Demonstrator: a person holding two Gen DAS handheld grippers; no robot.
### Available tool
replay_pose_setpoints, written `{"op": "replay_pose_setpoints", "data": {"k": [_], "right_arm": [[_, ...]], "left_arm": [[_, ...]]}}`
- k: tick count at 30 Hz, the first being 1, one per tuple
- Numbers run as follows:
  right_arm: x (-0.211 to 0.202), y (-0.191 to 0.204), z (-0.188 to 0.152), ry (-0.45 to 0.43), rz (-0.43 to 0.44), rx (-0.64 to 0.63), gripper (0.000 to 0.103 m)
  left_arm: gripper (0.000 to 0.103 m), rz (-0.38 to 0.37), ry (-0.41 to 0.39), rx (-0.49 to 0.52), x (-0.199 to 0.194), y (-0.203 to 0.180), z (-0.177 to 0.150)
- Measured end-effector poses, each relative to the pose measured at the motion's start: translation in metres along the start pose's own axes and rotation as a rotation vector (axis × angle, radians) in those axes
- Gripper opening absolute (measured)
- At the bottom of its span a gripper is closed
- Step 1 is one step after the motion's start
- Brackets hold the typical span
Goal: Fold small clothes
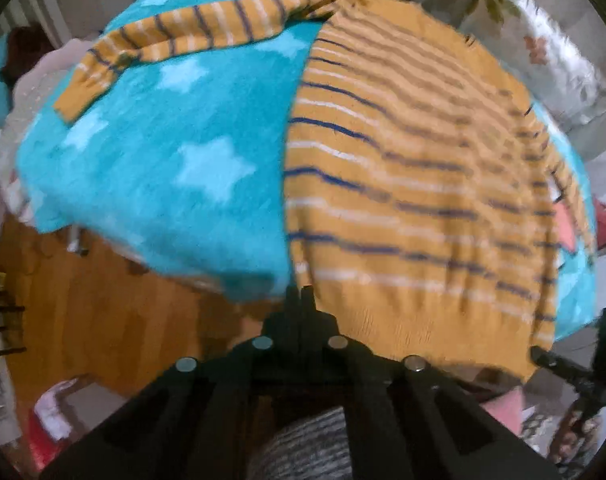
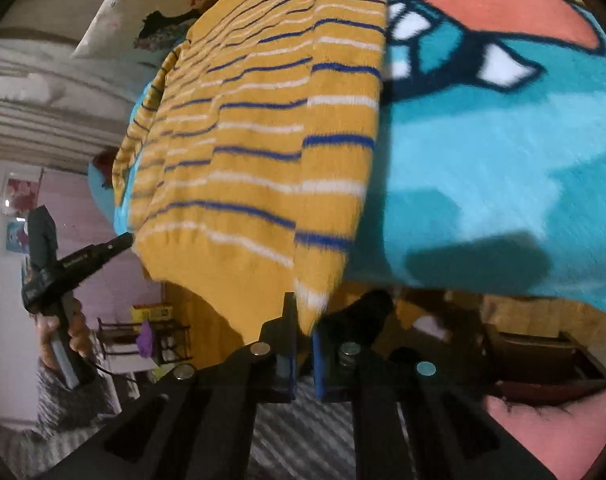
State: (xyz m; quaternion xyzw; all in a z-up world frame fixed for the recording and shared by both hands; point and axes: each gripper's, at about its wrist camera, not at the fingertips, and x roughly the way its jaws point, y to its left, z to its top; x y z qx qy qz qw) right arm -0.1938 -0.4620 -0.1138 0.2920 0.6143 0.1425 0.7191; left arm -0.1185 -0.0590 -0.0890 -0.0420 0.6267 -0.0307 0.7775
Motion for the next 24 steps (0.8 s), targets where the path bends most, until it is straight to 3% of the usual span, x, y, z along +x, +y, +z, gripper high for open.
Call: {"op": "replay_pose_setpoints", "data": {"k": [4, 6, 8, 10, 11, 13, 15, 16, 19, 24], "right_arm": [[0.003, -0.004, 0.002, -0.021, 0.026, 0.036, 0.007], [0.002, -0.002, 0.006, -0.041, 0.044, 0.046, 0.009], [-0.007, -0.006, 0.006, -0.044, 0.036, 0.01, 0.01], [-0.02, -0.008, 0.01, -0.077, 0.025, -0.005, 0.01], [-0.03, -0.012, 0.015, -0.114, 0.013, 0.004, 0.01], [-0.055, -0.032, 0.026, -0.214, -0.038, 0.064, 0.014], [-0.082, -0.062, 0.039, -0.334, -0.106, 0.18, 0.032], [-0.098, -0.083, 0.047, -0.403, -0.146, 0.259, 0.035], [-0.129, -0.135, 0.061, -0.544, -0.234, 0.434, 0.036], [-0.157, -0.193, 0.076, -0.668, -0.221, 0.647, 0.036]], "left_arm": [[0.0, -0.009, 0.024, -0.041, 0.009, 0.011, -0.004], [0.001, 0.004, -0.007, -0.059, 0.003, 0.017, 0.001], [0.011, 0.006, -0.043, -0.075, -0.007, 0.025, -0.001], [0.039, 0.017, -0.086, -0.096, -0.015, 0.027, 0.003], [0.043, 0.017, -0.116, -0.108, -0.021, 0.028, 0.004], [0.046, 0.009, -0.151, -0.114, -0.03, 0.026, 0.012], [0.051, 0.0, -0.163, -0.112, -0.037, 0.019, 0.016], [0.055, -0.004, -0.167, -0.112, -0.037, 0.017, 0.019], [0.057, -0.015, -0.17, -0.096, -0.037, 0.004, 0.022], [0.058, -0.005, -0.169, -0.057, -0.034, -0.02, 0.024]]}}
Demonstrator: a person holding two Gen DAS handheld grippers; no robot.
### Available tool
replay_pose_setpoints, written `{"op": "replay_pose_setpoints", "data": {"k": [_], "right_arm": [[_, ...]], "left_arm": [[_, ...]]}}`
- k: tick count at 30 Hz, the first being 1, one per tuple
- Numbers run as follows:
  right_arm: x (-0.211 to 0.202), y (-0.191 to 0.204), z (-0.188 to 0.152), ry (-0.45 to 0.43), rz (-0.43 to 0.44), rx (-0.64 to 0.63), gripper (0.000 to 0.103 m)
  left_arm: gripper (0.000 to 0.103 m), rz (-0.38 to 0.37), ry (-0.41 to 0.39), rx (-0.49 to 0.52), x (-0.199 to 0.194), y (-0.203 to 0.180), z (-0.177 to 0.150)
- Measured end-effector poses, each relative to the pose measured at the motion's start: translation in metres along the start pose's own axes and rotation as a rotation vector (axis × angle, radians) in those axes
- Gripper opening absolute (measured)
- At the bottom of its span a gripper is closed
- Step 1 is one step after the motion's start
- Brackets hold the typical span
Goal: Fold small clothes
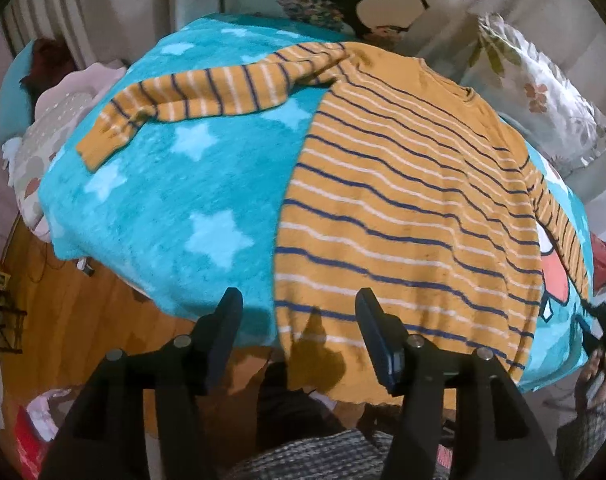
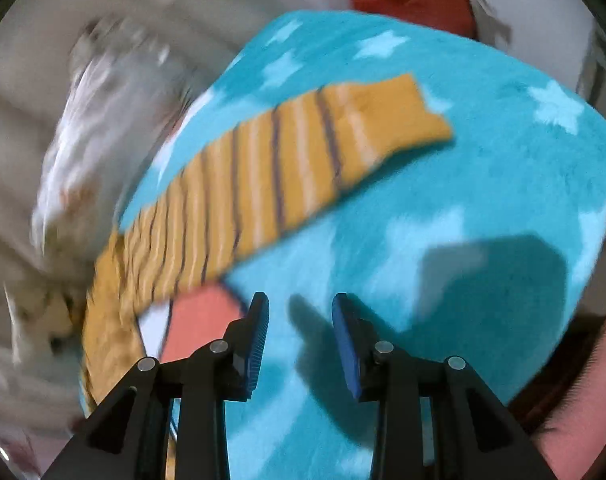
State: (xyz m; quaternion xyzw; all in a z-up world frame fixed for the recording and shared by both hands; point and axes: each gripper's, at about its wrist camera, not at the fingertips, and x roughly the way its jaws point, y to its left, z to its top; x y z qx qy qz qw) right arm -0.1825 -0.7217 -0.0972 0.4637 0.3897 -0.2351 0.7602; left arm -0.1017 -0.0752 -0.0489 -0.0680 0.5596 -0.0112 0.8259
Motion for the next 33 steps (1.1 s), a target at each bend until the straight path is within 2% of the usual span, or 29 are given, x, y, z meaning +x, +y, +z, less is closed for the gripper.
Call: {"op": "replay_pose_setpoints", "data": {"k": [4, 6, 9, 10, 11, 14, 18, 21, 28, 33], "right_arm": [[0.009, -0.005, 0.03, -0.049, -0.013, 0.065, 0.036], [0.016, -0.009, 0.045, -0.062, -0.041, 0.098, 0.036], [0.014, -0.018, 0.067, -0.074, -0.031, 0.148, 0.034], [0.015, -0.019, 0.073, -0.075, -0.019, 0.155, 0.028], [0.015, -0.019, 0.079, -0.072, 0.005, 0.163, 0.007], [0.0, -0.017, 0.094, -0.094, 0.024, 0.149, 0.006], [-0.042, -0.019, 0.126, -0.206, -0.023, 0.152, 0.006], [-0.047, -0.01, 0.141, -0.21, -0.024, 0.125, 0.006], [-0.03, 0.04, 0.124, -0.18, -0.04, -0.046, 0.006], [-0.016, 0.091, 0.092, -0.111, 0.032, -0.142, 0.006]], "left_arm": [[0.058, 0.019, 0.006, 0.033, 0.001, -0.009, 0.006], [0.058, 0.019, 0.009, 0.018, 0.003, -0.008, 0.011], [0.058, -0.004, 0.014, -0.018, 0.004, -0.007, 0.016], [0.058, -0.012, 0.014, -0.03, 0.004, -0.008, 0.018], [0.058, -0.014, 0.013, -0.037, 0.004, -0.009, 0.019], [0.058, -0.014, 0.004, -0.044, 0.003, -0.013, 0.021], [0.059, -0.01, 0.01, -0.05, 0.006, -0.016, 0.02], [0.059, -0.003, 0.029, -0.049, 0.01, -0.018, 0.015], [0.059, 0.013, 0.044, -0.046, 0.01, -0.014, 0.004], [0.059, -0.02, 0.013, -0.067, 0.008, -0.011, 0.017]]}}
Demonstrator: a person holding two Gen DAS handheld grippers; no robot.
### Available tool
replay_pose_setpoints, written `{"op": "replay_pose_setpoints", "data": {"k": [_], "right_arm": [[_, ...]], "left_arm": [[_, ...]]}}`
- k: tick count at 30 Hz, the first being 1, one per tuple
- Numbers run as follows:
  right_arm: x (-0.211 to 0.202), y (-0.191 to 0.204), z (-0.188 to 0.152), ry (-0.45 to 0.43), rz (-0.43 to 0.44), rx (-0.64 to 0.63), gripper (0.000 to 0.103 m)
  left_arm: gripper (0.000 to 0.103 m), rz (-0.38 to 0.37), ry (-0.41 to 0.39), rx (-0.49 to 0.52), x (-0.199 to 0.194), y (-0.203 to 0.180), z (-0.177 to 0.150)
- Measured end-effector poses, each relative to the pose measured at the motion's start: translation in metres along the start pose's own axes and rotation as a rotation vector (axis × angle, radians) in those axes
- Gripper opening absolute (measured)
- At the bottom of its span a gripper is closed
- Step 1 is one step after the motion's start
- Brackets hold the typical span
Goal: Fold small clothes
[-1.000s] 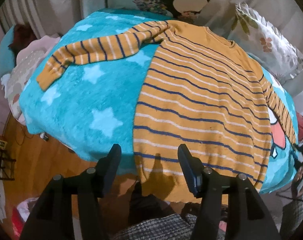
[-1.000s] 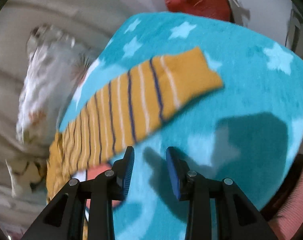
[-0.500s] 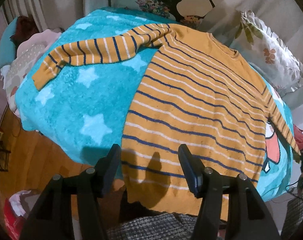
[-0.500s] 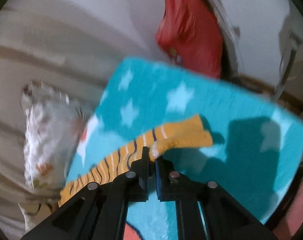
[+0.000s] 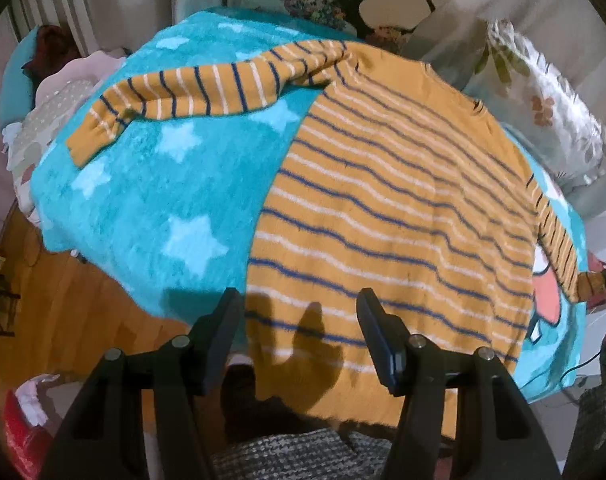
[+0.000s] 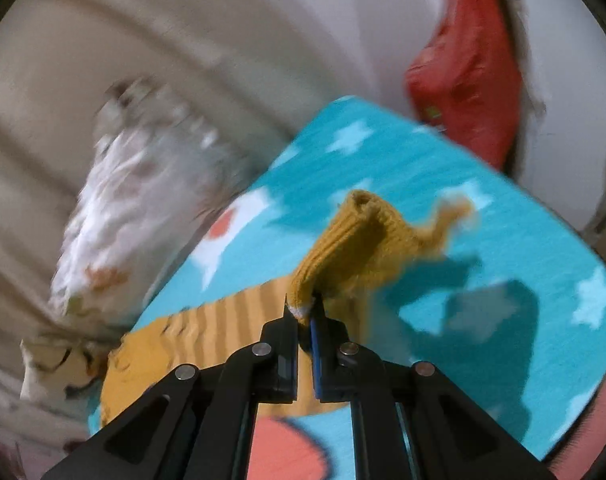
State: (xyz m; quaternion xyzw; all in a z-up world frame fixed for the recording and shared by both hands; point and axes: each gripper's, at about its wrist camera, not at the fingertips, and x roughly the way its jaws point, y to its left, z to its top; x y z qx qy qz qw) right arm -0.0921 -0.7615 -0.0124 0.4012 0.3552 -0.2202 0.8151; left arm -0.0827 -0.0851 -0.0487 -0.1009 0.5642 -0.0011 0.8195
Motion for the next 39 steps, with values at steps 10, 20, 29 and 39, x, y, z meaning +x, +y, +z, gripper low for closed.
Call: {"op": "replay_pose_setpoints", "data": {"k": [10, 20, 29, 39], "right_arm": [[0.049, 0.177, -0.091, 0.17, 0.162, -0.249, 0.006], [0.123, 0.359, -0.24, 0.304, 0.112, -0.681, 0.006], [0.174, 0.447, -0.4, 0.187, -0.182, -1.326, 0.006], [0.171, 0.459, -0.513, -0.105, -0.334, -1.854, 0.04]], "left_arm": [[0.059, -0.045, -0.027, 0.046, 0.003, 0.026, 0.037], [0.06, -0.047, -0.023, -0.068, 0.012, 0.116, 0.068], [0.06, -0.034, -0.009, -0.125, 0.02, 0.165, 0.083], [0.06, -0.052, -0.017, -0.094, 0.023, 0.162, 0.096]]}}
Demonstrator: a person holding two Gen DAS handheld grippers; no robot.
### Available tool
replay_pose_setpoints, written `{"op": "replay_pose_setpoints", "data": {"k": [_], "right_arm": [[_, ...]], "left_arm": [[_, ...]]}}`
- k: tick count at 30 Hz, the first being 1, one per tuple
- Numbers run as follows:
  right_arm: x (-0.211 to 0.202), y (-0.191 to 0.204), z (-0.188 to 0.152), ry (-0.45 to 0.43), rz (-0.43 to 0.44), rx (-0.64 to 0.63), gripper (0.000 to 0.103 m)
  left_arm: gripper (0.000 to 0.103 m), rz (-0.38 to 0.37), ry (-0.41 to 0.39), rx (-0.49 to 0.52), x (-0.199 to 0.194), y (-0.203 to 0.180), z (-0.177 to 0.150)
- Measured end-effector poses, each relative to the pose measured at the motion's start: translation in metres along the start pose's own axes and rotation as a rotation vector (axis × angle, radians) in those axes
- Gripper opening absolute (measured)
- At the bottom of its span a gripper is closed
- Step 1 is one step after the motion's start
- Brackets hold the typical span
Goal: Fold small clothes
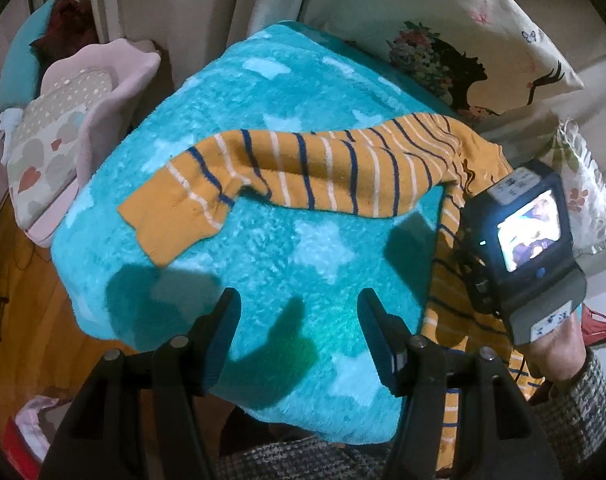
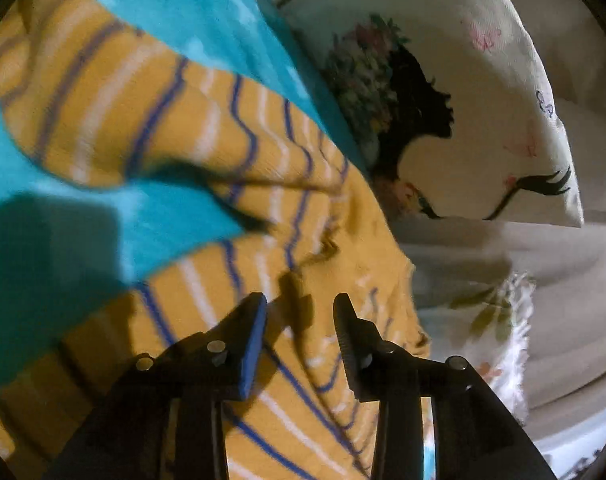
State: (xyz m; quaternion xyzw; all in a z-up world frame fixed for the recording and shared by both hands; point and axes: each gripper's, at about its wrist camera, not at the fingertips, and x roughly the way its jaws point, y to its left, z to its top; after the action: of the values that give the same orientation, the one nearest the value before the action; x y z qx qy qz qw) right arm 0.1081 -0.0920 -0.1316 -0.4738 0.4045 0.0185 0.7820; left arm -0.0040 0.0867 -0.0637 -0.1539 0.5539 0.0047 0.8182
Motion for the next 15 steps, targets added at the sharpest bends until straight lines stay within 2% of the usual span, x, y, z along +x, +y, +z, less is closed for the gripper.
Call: {"op": "replay_pose_setpoints", "data": {"k": [3, 5, 9, 12, 15], "right_arm": [[-0.003, -0.02, -0.008, 0.009, 0.103, 0.115, 0.05], [-0.008, -0.036, -0.013, 0.016, 0.202, 0.212, 0.053], [-0.018, -0.053, -0.03, 0.05, 0.329, 0.383, 0.057], [-0.026, -0.065, -0.048, 0.072, 0.389, 0.51, 0.063], [-0.032, -0.077, -0.066, 0.089, 0.435, 0.609, 0.064]], "left_arm": [[0.06, -0.001, 0.014, -0.002, 0.004, 0.0, -0.001], [0.06, -0.002, 0.021, -0.006, 0.008, 0.001, -0.002], [0.06, 0.009, 0.017, -0.035, 0.013, 0.01, 0.001], [0.06, 0.025, 0.008, -0.089, 0.018, 0.028, 0.008], [0.06, 0.056, -0.008, -0.143, 0.024, 0.052, 0.021]]}}
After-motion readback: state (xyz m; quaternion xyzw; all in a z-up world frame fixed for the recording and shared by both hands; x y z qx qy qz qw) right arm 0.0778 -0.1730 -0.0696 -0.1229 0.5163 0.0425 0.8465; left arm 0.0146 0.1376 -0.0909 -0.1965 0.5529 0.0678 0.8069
